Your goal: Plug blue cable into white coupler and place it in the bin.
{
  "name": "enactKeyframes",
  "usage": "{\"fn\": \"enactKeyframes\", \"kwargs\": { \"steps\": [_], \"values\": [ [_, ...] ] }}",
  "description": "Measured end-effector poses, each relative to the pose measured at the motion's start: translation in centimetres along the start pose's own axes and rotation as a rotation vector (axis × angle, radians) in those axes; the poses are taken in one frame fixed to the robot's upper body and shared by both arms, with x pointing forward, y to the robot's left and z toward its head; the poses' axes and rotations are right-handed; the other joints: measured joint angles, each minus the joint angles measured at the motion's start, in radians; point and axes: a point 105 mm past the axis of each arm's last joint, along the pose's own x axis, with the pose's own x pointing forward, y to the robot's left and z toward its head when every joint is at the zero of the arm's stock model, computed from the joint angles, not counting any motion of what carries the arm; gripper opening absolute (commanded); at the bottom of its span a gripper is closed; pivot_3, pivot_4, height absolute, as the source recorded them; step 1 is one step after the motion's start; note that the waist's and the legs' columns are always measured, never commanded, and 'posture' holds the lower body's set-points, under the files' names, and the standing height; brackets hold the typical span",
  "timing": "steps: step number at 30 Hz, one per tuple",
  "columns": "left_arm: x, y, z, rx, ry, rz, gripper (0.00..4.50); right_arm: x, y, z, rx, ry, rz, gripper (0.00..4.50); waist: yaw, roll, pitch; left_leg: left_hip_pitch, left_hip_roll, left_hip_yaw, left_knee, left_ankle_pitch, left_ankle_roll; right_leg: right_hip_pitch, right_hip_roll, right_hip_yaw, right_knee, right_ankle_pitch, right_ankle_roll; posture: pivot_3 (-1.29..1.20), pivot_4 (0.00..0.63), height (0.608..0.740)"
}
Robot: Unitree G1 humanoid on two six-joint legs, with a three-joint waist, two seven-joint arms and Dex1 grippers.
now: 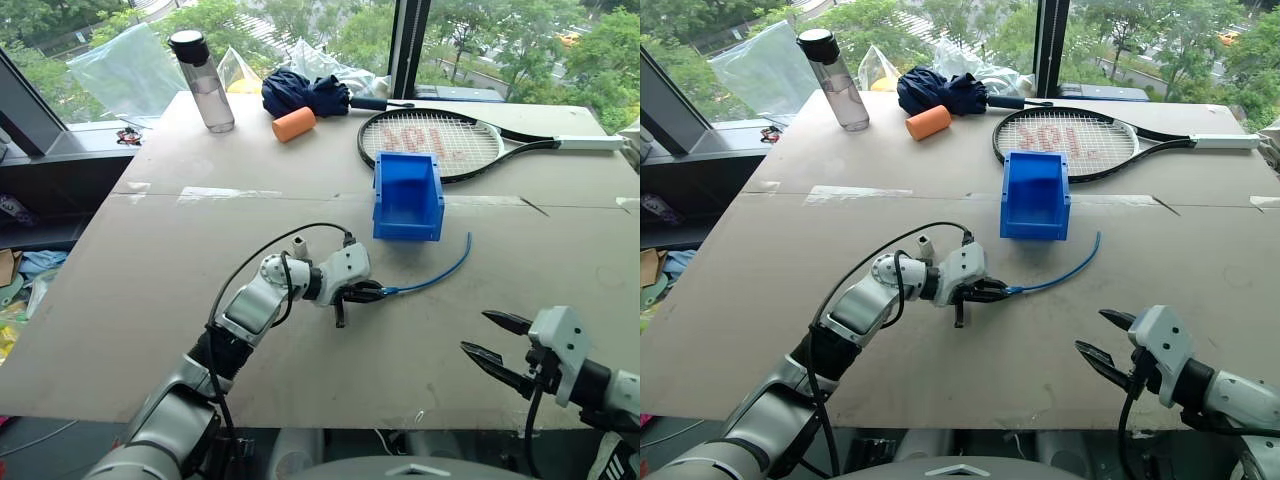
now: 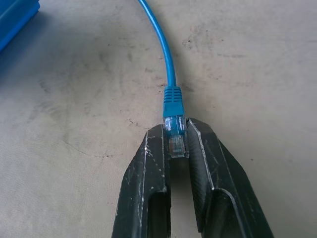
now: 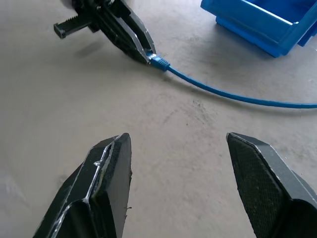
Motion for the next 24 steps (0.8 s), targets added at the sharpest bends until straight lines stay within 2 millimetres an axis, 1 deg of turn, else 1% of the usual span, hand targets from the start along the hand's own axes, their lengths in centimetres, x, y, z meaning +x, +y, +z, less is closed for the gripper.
{"fn": "enactKeyframes", "kwargs": {
  "steps": [2,3,5,6,9,12,14,15,17,18,24],
  "values": [
    [-0.5,-0.5,1.1,-0.169,-0.113,-0.032,0.04,1.3,0.7,0.9,0.104,-0.073,0.029,3.05,-0.003,-0.001,0.000,-0.001,0.001,-0.002,0.000,0.000,0.000,0.000,0.000,-0.001,0.000,0.000,0.000,0.00,0.150,0.740],
    [-1.4,-1.0,2.6,-0.261,-0.202,-0.078,0.04,2.2,1.5,1.6,0.209,-0.124,0.071,3.05,-0.004,-0.001,0.000,-0.001,0.001,-0.003,0.000,0.000,0.000,0.000,0.000,-0.002,0.001,0.000,0.000,0.00,0.150,0.740],
    [-2.7,-1.4,4.4,-0.313,-0.282,-0.115,0.04,3.0,2.1,2.4,0.310,-0.172,0.112,3.05,-0.004,0.000,0.000,-0.001,0.001,-0.003,0.000,0.000,0.000,0.000,0.000,-0.003,0.001,0.000,0.000,0.00,0.150,0.740],
    [-3.6,-1.7,5.2,-0.348,-0.315,-0.142,0.04,3.4,2.3,3.1,0.371,-0.209,0.136,3.05,-0.004,0.000,0.000,0.000,0.001,-0.003,0.000,0.000,0.000,0.000,0.000,-0.002,0.001,0.000,0.000,0.00,0.150,0.740],
    [-5.0,-2.6,6.1,-0.414,-0.363,-0.185,0.04,4.4,2.5,5.6,0.470,-0.325,0.192,3.05,-0.006,0.000,0.000,0.000,0.001,-0.004,0.000,0.000,0.000,0.000,0.000,-0.002,0.001,0.000,0.000,0.00,0.150,0.740],
    [-5.5,-3.4,6.3,-0.463,-0.386,-0.197,0.04,4.9,2.7,8.2,0.561,-0.423,0.263,3.05,-0.004,0.000,0.000,-0.001,0.000,-0.005,0.000,0.000,0.000,0.000,-0.001,-0.002,0.001,0.001,0.001,0.00,0.150,0.740],
    [-5.9,-3.6,7.0,-0.466,-0.420,-0.194,0.04,5.1,2.6,9.5,0.619,-0.464,0.308,3.05,-0.004,-0.001,0.000,-0.001,0.000,-0.005,0.000,0.000,0.000,0.000,-0.001,-0.002,0.001,0.001,0.001,0.00,0.150,0.740],
    [-6.0,-3.7,7.3,-0.464,-0.432,-0.192,0.01,5.1,2.7,10.2,0.632,-0.472,0.335,2.80,-0.004,0.000,0.001,-0.001,0.000,-0.005,0.000,0.000,0.000,0.000,-0.001,-0.002,0.001,0.001,0.001,0.00,0.150,0.740],
    [-6.1,-3.9,7.7,-0.459,-0.447,-0.193,0.00,5.3,2.7,10.6,0.643,-0.468,0.355,2.19,-0.004,-0.001,0.000,-0.001,0.000,-0.004,0.000,0.000,0.000,0.000,-0.001,-0.003,0.001,0.001,0.001,0.00,0.150,0.740],
    [-6.3,-3.9,7.8,-0.462,-0.452,-0.188,0.00,5.5,2.7,10.6,0.650,-0.454,0.358,1.76,-0.004,-0.001,0.000,-0.001,0.000,-0.004,0.000,0.000,0.000,0.000,-0.001,-0.003,0.001,0.001,0.001,0.00,0.150,0.740],
    [-6.8,-3.8,7.9,-0.478,-0.457,-0.166,0.00,6.4,2.5,10.9,0.665,-0.426,0.369,1.76,-0.007,0.000,0.000,-0.001,0.000,-0.003,0.000,0.000,0.000,0.000,0.000,-0.003,0.001,0.000,0.000,0.00,0.150,0.740]
  ]
}}
